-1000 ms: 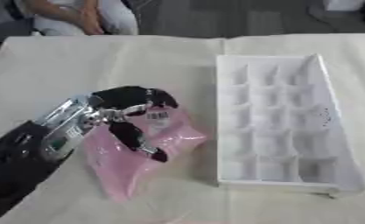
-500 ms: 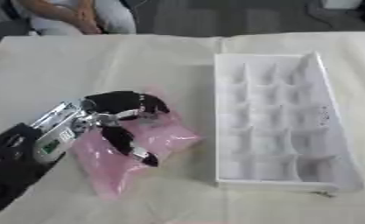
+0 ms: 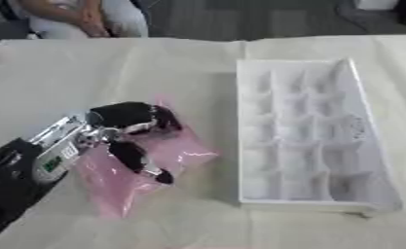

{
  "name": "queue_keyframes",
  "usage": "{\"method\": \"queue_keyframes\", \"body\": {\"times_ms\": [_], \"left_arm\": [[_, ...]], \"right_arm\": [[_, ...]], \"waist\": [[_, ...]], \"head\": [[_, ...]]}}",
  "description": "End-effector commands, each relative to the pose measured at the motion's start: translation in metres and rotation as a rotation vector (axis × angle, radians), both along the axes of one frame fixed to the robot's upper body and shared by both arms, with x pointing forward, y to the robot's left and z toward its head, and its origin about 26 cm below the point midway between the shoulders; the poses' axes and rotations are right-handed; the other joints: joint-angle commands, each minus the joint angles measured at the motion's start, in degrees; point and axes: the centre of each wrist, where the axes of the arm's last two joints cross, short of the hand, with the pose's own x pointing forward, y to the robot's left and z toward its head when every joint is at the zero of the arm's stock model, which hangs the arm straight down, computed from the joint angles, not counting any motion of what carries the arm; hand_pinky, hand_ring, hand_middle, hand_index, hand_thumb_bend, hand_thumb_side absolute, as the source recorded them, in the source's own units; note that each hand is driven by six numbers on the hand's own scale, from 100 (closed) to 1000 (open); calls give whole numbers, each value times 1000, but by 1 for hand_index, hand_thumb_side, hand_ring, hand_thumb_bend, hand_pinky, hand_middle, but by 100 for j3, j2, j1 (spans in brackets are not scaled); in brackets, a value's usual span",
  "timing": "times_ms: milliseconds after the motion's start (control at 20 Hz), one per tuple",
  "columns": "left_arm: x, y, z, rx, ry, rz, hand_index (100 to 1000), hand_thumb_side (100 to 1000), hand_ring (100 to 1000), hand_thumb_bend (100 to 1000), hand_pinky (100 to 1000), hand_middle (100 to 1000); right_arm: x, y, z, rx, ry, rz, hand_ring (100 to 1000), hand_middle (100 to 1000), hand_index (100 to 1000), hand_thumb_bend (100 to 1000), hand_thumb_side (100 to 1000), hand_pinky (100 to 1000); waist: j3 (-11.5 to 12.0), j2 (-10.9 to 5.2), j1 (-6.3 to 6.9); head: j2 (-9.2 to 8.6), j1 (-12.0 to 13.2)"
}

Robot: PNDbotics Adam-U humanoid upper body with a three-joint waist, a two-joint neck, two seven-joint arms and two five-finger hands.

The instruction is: Pick up objects on the table and place them in the box.

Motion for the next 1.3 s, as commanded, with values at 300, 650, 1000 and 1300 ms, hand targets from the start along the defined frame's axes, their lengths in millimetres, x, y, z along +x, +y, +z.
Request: {"method": "queue_keyframes", "body": {"times_ms": [300,650,1000,1300], "left_arm": [[0,6,12,-50,-123,40,593,121,413,333,163,441],[-1,6,13,-72,-183,74,350,100,195,146,100,222],[-3,10,19,-89,-284,80,180,100,100,214,100,100],[-8,31,45,-46,-444,144,177,100,100,276,100,100]], "right_arm": [[-2,-1,7,-4,-23,-6,104,100,465,366,1000,100],[-2,-1,6,0,-21,-5,104,101,465,366,1000,100],[-2,0,5,1,-15,-4,105,101,465,370,1000,100],[-2,-1,5,-4,-11,-6,106,101,465,371,1000,100]], "waist": [[-16,-69,-24],[-14,-74,-21],[-4,-81,-8],[40,-100,11]], "head": [[-35,-61],[-52,-77],[-64,-114],[-122,-192]]}}
